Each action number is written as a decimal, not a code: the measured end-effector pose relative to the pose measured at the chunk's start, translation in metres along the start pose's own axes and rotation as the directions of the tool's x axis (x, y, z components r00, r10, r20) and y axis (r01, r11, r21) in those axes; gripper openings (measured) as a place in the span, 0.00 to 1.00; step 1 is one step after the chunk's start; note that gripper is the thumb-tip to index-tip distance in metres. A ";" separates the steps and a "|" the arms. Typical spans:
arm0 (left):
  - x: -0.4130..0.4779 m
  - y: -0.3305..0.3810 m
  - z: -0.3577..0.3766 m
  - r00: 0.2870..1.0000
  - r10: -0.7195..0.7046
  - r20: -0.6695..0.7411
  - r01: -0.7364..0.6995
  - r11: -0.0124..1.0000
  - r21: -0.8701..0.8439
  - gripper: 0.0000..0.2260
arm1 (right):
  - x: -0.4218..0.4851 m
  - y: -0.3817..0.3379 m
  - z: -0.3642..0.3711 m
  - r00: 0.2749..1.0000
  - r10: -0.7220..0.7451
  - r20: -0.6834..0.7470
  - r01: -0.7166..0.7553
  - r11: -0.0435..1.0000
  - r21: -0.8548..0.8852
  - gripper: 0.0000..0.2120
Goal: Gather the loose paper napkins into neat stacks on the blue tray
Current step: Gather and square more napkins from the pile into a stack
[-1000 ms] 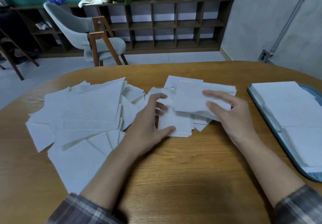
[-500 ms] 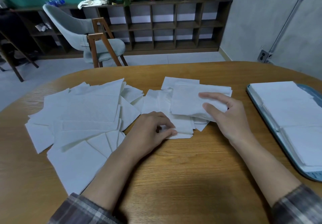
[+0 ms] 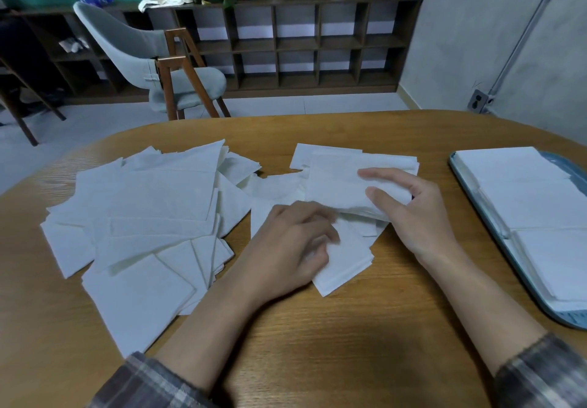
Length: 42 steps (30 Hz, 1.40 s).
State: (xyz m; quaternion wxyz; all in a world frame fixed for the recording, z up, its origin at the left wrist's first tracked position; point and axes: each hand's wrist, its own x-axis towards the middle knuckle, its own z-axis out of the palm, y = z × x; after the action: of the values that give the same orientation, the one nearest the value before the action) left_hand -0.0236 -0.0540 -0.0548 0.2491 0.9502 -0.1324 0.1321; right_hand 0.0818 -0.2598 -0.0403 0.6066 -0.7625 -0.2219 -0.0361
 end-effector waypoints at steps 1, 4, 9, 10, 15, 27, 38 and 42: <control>0.000 -0.002 0.000 1.000 -0.014 0.019 0.014 1.000 0.019 0.11 | 0.000 0.001 0.000 1.000 0.001 -0.007 -0.001 1.000 0.004 0.13; 0.000 -0.003 -0.001 0.996 -0.029 0.084 0.024 0.998 0.056 0.14 | 0.000 0.001 -0.001 1.000 -0.004 -0.030 0.004 1.000 0.021 0.13; 0.001 0.000 -0.004 0.995 -0.033 0.092 0.023 0.994 0.105 0.21 | 0.001 0.000 -0.002 0.999 0.002 -0.053 0.000 1.000 0.023 0.13; 0.001 0.002 -0.005 0.995 -0.029 0.096 0.018 0.993 0.114 0.22 | 0.001 0.000 -0.002 0.999 -0.001 -0.052 0.002 1.000 0.019 0.13; 0.002 0.005 -0.005 0.993 -0.025 0.118 0.006 0.987 0.158 0.26 | 0.000 0.000 -0.001 0.999 0.004 -0.044 -0.003 1.000 0.022 0.13; 0.003 -0.006 -0.011 0.998 0.036 -0.059 -0.032 0.997 0.065 0.06 | 0.000 -0.001 0.000 0.999 0.003 -0.042 -0.002 1.000 0.005 0.13; 0.003 0.006 -0.031 0.966 -0.158 -0.206 0.060 0.907 -0.417 0.02 | -0.002 -0.006 -0.001 0.994 -0.028 0.104 0.022 0.998 0.057 0.08; 0.005 0.006 -0.032 0.908 -0.231 -0.349 0.045 0.883 -0.467 0.04 | -0.010 -0.009 0.009 0.930 0.069 0.360 -0.172 0.950 0.261 0.22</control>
State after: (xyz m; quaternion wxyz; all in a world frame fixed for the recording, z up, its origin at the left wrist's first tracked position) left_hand -0.0272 -0.0436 -0.0238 0.4918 0.8275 -0.0366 0.2685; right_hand 0.0671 -0.2531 -0.0379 0.6635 -0.6728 -0.2804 0.1690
